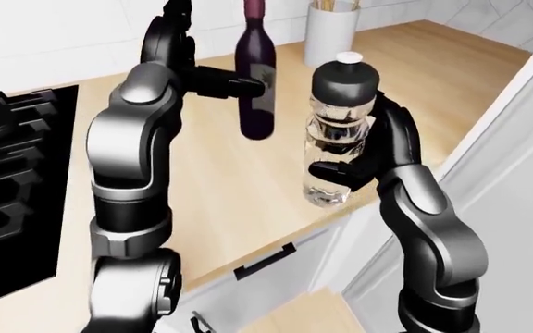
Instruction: Move the drinks to the dining counter.
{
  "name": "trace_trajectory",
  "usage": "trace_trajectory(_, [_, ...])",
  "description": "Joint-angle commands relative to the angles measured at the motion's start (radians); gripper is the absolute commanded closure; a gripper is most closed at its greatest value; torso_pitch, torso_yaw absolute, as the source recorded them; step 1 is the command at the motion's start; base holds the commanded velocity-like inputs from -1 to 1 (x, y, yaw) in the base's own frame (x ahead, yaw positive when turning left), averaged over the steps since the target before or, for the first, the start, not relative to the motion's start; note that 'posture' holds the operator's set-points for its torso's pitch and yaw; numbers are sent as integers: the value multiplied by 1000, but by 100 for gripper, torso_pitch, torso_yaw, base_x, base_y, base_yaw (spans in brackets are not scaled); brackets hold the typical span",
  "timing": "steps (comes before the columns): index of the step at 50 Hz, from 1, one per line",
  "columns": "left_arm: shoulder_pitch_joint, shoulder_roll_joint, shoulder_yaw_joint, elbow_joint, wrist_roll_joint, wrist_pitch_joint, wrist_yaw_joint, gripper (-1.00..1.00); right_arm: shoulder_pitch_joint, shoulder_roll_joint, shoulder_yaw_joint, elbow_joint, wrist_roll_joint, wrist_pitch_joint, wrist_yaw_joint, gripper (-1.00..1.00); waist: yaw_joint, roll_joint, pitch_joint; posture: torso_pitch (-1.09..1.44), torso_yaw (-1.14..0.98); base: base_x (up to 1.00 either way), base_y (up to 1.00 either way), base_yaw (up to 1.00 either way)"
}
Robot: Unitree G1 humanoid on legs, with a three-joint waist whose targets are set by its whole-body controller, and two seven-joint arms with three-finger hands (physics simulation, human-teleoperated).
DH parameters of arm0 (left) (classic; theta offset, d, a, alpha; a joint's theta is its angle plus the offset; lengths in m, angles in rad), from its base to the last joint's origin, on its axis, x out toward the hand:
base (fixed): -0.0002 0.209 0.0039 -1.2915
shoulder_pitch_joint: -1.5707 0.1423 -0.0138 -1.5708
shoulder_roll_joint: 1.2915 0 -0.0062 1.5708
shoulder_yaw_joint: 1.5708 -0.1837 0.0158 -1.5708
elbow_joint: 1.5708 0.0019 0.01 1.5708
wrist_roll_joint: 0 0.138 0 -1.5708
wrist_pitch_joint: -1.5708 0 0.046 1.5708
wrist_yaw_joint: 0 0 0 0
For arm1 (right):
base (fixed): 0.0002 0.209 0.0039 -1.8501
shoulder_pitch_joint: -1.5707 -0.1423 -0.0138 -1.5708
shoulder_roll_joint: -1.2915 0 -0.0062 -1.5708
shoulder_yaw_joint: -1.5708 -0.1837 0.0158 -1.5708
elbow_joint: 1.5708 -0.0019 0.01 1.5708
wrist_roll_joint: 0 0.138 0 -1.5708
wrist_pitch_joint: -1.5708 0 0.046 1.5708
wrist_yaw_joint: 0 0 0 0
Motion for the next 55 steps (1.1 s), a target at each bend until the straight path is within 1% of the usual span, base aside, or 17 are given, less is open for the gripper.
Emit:
trace_trajectory(1, [-42,2,-1,-14,2,-47,1,-100,-30,-3,-7,-41,5,-41,-3,100,-2,2,-32,0,0,0,0,0])
trace_trajectory(6, [-30,-11,-19,9,20,-69,-13,-100,-29,-5,-9,-34,8,-47,-3,100,-1,1,-36,0,0,0,0,0])
trace_trajectory(10, [-29,-18,-20,52,38,-98,-24,-100,-28,-5,-9,-36,12,-46,-6,100,-2,2,-37,0,0,0,0,0])
trace_trajectory(19, [-21,-34,-26,89,62,-128,-37,-100,-29,-7,-12,-37,17,-44,-10,100,-6,2,-32,0,0,0,0,0])
trace_trajectory(28, [-40,-54,-31,145,71,-156,-43,-100,-24,-13,-15,-33,21,-51,-9,100,-7,0,-28,0,0,0,0,0])
trace_trajectory(32, [-65,-65,-34,186,69,-174,-38,-100,-25,-14,-18,-29,22,-53,-9,100,-6,-2,-26,0,0,0,0,0])
trace_trajectory(44, [-102,-75,-37,264,62,-203,-42,-100,-34,-15,-16,-33,26,-42,-14,100,-4,-3,-23,0,0,0,0,0])
trace_trajectory(48, [-118,-82,-36,318,55,-235,-37,-100,-35,-15,-16,-29,25,-45,-14,100,-3,-5,-24,0,0,0,0,0])
trace_trajectory(55, [-152,-80,-21,485,18,-342,-19,-100,-37,-17,-20,-27,28,-46,-15,100,1,-7,-27,0,0,0,0,0])
